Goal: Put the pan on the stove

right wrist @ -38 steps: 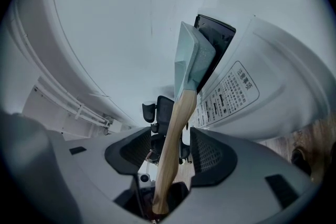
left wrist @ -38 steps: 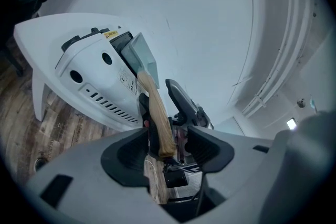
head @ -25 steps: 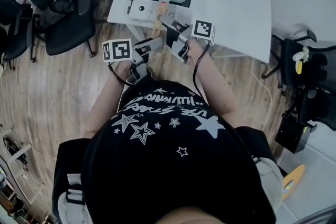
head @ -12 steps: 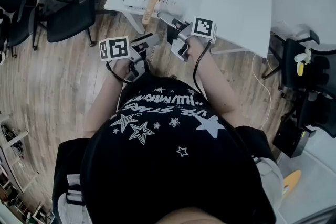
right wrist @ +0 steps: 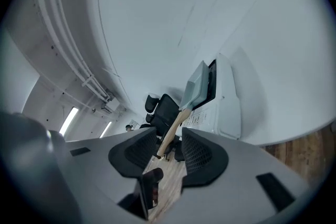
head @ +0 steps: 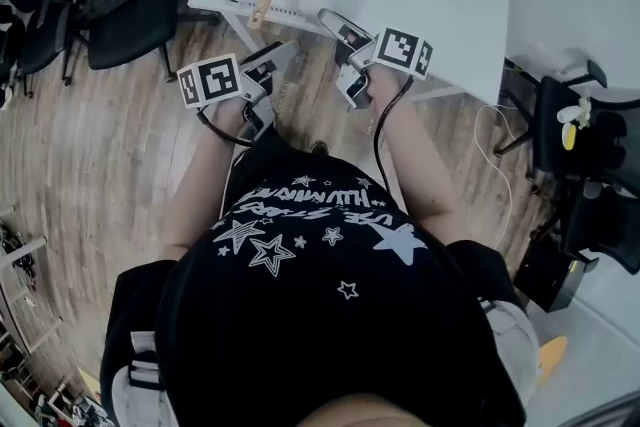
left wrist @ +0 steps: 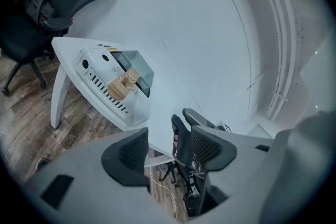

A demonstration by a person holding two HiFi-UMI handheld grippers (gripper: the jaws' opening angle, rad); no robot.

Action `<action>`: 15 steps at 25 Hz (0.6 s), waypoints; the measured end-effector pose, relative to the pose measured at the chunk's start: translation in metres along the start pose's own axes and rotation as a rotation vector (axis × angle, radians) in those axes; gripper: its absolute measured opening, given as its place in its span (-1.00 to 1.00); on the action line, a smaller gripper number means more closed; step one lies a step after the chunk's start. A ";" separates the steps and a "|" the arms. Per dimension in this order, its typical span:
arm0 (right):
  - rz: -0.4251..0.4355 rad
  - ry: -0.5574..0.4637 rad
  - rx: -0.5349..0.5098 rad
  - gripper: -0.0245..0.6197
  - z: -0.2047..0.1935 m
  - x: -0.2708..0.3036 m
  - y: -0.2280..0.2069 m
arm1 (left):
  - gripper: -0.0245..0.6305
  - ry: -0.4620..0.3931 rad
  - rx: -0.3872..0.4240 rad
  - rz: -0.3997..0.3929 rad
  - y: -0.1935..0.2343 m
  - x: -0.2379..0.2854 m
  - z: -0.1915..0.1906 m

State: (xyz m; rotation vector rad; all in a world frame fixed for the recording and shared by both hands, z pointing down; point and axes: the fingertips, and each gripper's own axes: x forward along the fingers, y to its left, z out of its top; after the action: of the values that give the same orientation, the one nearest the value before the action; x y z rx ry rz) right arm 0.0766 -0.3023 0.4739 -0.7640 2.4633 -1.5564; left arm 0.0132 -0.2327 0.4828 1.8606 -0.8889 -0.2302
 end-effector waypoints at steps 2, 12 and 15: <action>-0.014 -0.016 -0.027 -0.58 0.004 -0.005 0.000 | -0.14 -0.025 0.006 0.021 0.001 -0.004 0.003; -0.134 -0.072 -0.165 -0.86 0.003 -0.043 -0.019 | -0.58 -0.010 0.100 0.056 -0.006 0.009 -0.012; -0.170 -0.112 -0.193 -0.88 -0.002 -0.048 -0.018 | -0.82 -0.020 0.148 0.065 -0.004 0.002 -0.011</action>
State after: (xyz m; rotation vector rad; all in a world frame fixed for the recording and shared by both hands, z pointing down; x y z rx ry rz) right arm 0.1236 -0.2838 0.4836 -1.0853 2.5489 -1.2964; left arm 0.0224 -0.2252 0.4844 1.9650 -1.0010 -0.1459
